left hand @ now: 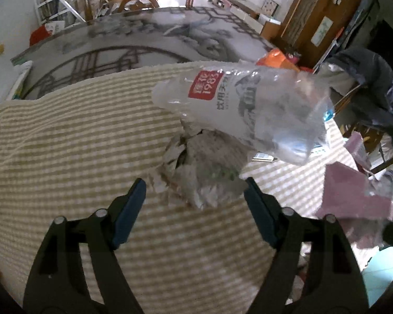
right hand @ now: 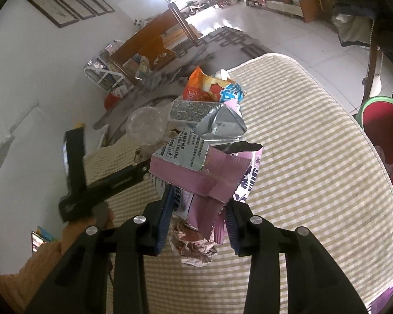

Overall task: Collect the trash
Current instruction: 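Grasp the crumpled newspaper with the left gripper while the right gripper grasps the pink wrapper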

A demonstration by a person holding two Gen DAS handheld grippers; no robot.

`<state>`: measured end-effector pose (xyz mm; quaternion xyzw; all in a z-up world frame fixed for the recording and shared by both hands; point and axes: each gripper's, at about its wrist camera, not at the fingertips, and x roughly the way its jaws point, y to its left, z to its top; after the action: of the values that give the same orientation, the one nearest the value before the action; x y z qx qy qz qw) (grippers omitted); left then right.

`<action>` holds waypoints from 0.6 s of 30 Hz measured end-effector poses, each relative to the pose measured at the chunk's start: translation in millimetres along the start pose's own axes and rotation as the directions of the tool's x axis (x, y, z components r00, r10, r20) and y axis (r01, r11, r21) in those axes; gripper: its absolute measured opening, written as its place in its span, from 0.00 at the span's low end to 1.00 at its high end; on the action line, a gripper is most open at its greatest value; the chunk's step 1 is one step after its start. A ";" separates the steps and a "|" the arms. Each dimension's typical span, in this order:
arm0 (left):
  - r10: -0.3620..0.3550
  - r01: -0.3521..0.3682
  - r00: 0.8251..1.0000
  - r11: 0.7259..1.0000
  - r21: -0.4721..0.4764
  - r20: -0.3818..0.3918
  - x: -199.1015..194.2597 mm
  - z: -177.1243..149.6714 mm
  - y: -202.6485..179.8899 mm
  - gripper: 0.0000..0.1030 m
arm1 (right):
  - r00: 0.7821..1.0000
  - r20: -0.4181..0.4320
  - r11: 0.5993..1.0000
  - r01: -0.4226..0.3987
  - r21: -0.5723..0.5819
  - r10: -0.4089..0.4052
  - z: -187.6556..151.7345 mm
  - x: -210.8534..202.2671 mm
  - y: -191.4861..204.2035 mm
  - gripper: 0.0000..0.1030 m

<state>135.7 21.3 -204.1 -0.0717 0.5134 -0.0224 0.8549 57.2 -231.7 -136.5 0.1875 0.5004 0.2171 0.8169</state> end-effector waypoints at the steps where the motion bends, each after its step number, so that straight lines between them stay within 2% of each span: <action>1: 0.001 -0.001 1.000 1.000 0.004 -0.009 3.5 0.9 -0.5 0.47 | 1.000 -0.002 1.000 0.002 0.001 -0.002 -0.6 -0.3 -0.2 0.35; 5: 0.000 0.000 1.000 1.000 0.008 0.002 -0.3 -1.2 -2.4 0.39 | 1.000 -0.012 1.000 0.018 0.013 -0.018 0.6 5.3 -2.8 0.35; 14: -0.003 0.003 1.000 0.999 -0.041 -0.005 -33.8 -29.7 10.8 0.38 | 0.997 -0.062 0.994 0.045 0.101 -0.039 -4.4 19.4 -28.3 0.37; 16: -0.004 0.003 1.000 0.999 -0.053 -0.016 -36.6 -37.6 13.6 0.38 | 0.997 -0.074 0.992 0.045 0.119 -0.036 -5.2 23.9 -31.5 0.41; 18: 0.004 -0.005 1.000 0.998 -0.068 -0.021 -38.1 -44.3 15.2 0.39 | 0.996 -0.081 0.990 0.046 0.133 -0.035 -5.2 26.2 -34.0 0.57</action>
<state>78.2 36.2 -193.5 -0.0993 0.5228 -0.0039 0.8466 68.8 -245.4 -175.8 0.2235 0.5494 0.1734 0.7862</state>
